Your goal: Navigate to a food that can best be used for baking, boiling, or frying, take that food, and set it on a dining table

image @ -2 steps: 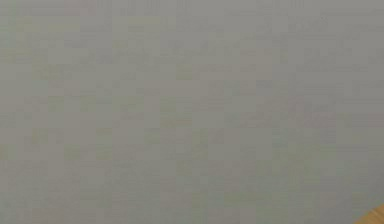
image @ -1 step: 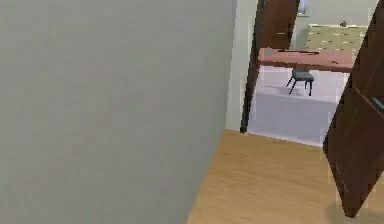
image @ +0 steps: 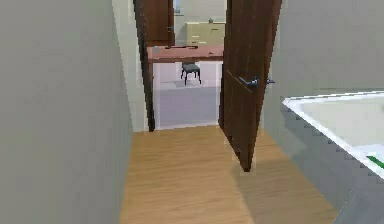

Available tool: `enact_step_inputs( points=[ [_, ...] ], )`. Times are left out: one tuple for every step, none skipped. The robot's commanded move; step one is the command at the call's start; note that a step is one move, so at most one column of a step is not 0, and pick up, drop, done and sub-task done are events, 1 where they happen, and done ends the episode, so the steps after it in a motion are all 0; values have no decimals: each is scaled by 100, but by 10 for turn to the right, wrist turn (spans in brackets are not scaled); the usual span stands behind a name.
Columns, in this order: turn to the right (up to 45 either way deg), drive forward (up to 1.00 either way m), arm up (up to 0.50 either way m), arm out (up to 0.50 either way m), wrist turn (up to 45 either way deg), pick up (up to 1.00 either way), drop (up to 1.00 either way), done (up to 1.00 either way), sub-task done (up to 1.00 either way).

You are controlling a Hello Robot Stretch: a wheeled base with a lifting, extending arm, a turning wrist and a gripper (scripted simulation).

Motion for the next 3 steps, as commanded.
enact_step_inputs(
  points=[
    [0,100,0,0,0,0,0,0,0],
    [0,100,0,0,0,0,0,0,0],
    [0,55,0,0,0,0,0,0,0]
  ],
)
